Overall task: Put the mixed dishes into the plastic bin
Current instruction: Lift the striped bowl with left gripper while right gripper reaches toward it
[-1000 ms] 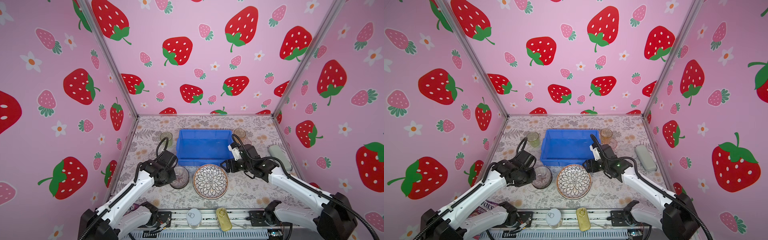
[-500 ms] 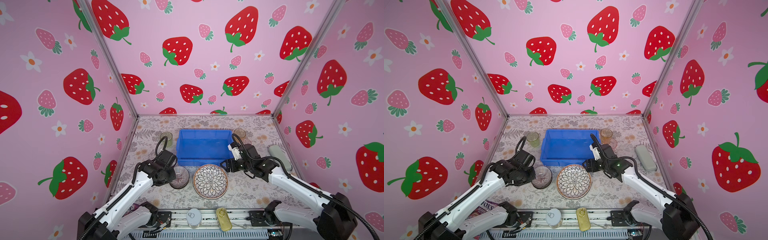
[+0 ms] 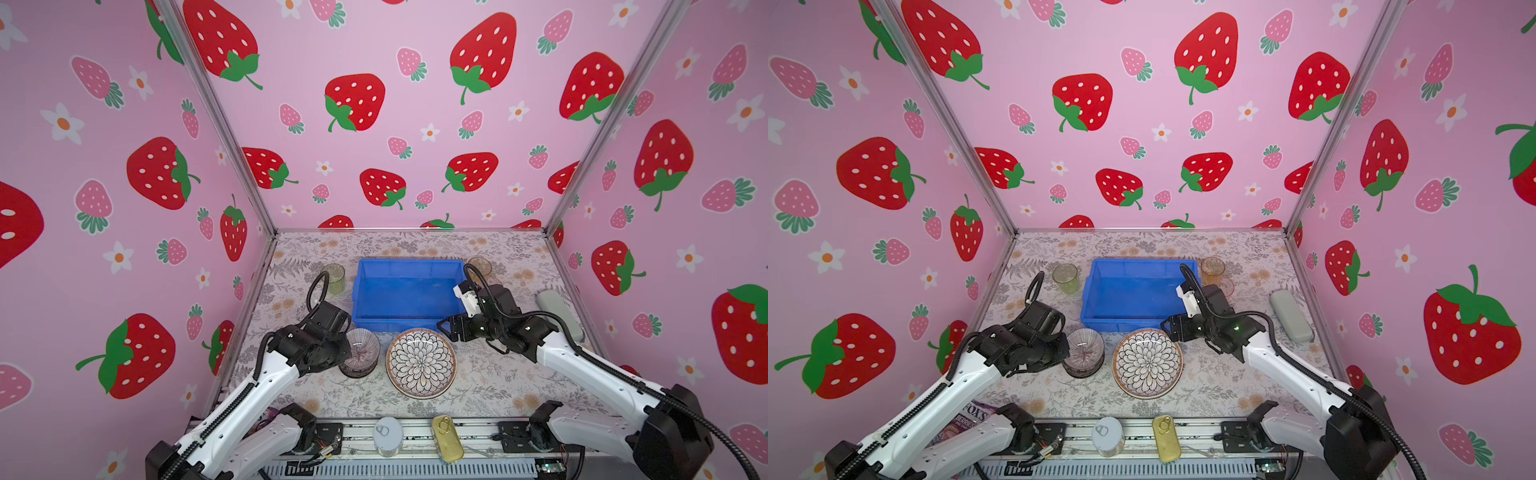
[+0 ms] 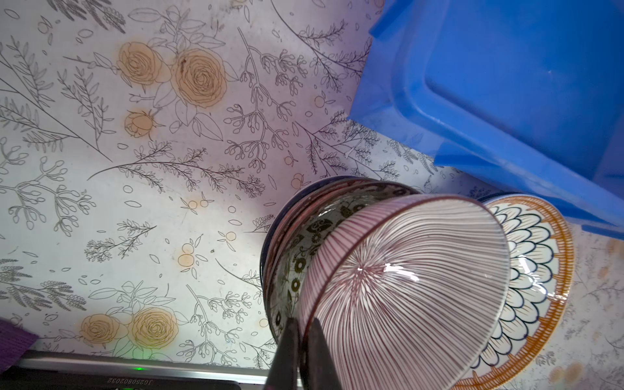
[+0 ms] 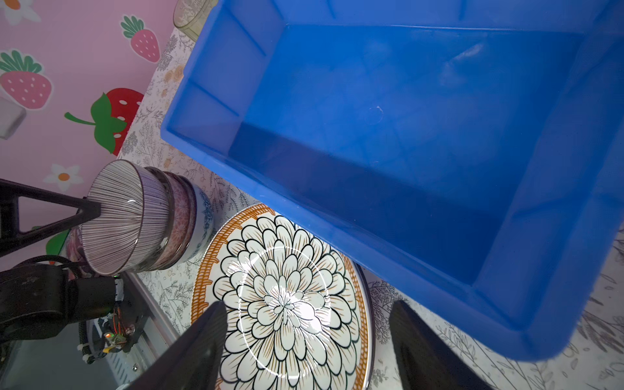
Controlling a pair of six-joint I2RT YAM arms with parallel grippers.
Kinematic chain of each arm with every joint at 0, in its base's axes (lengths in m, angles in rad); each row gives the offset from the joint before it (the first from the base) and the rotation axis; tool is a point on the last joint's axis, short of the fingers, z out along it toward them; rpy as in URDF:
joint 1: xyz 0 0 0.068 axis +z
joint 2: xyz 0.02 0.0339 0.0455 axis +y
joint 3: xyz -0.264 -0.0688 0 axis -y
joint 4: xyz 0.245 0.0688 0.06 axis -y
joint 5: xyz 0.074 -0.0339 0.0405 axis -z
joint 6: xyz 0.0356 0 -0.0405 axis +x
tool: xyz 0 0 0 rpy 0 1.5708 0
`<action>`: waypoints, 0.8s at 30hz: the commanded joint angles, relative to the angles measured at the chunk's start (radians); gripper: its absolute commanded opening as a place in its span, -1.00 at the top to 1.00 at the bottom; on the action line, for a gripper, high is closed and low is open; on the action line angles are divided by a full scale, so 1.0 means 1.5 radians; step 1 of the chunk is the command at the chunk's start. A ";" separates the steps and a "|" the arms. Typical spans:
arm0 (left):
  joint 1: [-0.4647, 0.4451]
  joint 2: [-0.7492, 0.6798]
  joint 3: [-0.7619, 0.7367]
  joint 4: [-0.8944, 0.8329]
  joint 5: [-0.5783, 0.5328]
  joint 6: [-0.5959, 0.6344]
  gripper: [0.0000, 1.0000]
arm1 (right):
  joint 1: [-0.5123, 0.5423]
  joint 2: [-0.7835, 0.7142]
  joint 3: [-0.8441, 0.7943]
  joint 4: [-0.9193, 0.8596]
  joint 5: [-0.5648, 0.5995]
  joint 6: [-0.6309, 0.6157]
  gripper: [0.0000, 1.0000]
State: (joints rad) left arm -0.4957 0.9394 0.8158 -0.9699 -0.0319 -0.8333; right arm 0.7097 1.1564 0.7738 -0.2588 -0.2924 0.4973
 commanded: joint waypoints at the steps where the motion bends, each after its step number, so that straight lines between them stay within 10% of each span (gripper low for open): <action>1: -0.003 -0.011 0.009 0.017 0.008 -0.013 1.00 | 0.005 0.011 0.027 0.017 -0.023 -0.001 -0.56; 24: -0.016 0.012 0.083 0.042 0.021 -0.039 1.00 | 0.134 0.158 0.214 -0.045 0.021 -0.048 -0.63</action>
State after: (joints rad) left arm -0.5091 0.9497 0.8749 -0.9398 -0.0059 -0.8692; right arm 0.8948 1.3758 1.0607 -0.2920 -0.2852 0.4438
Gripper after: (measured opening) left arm 0.078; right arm 0.814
